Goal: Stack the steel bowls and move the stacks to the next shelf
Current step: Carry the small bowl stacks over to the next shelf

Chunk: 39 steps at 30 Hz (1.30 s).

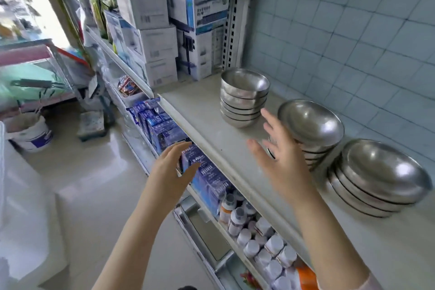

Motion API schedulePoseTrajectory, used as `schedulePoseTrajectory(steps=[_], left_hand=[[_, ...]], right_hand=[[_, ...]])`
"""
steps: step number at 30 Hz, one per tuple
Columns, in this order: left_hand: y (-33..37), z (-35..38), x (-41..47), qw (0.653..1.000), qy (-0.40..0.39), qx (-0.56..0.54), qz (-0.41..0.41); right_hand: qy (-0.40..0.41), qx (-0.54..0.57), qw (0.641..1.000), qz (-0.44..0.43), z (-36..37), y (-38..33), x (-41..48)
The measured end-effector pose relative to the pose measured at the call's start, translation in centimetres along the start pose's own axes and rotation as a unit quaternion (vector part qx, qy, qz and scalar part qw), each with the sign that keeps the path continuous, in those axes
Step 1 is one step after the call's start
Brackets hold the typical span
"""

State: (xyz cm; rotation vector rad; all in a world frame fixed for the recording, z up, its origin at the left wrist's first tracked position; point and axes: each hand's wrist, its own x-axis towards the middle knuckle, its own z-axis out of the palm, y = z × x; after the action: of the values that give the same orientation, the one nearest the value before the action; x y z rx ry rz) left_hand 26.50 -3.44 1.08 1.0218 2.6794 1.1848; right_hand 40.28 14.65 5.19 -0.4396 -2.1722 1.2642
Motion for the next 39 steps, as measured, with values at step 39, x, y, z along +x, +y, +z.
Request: schedulePoseTrajectory(steps=[39], left_hand=[[-4.0, 6.9, 24.6, 0.843, -0.351, -0.357, 0.198]], right_hand=[[0.304, -0.034, 0.937, 0.167, 8.4, 2.7, 10.9]])
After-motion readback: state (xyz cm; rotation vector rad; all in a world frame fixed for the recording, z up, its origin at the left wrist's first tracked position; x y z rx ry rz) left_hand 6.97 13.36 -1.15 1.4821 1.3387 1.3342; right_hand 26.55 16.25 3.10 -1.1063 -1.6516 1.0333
